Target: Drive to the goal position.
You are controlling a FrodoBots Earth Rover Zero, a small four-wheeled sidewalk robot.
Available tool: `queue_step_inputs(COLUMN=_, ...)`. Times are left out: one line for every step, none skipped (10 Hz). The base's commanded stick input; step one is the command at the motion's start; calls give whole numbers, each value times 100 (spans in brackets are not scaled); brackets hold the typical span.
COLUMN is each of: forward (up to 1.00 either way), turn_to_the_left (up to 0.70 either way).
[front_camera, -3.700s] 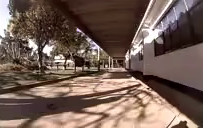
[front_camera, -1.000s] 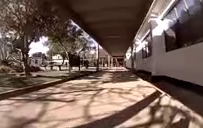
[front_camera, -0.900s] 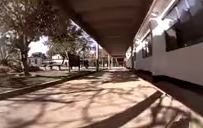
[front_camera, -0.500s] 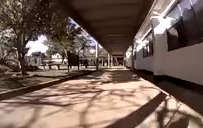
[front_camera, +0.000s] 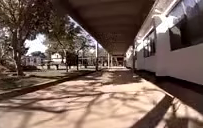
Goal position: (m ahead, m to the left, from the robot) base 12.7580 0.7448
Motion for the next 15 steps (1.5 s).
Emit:
queue_step_inputs(forward=50, turn_to_the_left=0)
queue_step_inputs(forward=50, turn_to_the_left=0)
queue_step_inputs(forward=50, turn_to_the_left=0)
queue_step_inputs(forward=50, turn_to_the_left=0)
queue_step_inputs(forward=50, turn_to_the_left=0)
queue_step_inputs(forward=50, turn_to_the_left=0)
queue_step_inputs(forward=50, turn_to_the_left=0)
queue_step_inputs(forward=50, turn_to_the_left=0)
queue_step_inputs(forward=50, turn_to_the_left=0)
queue_step_inputs(forward=50, turn_to_the_left=0)
queue_step_inputs(forward=50, turn_to_the_left=0)
queue_step_inputs(forward=50, turn_to_the_left=0)
queue_step_inputs(forward=50, turn_to_the_left=0)
queue_step_inputs(forward=50, turn_to_the_left=0)
queue_step_inputs(forward=50, turn_to_the_left=0)
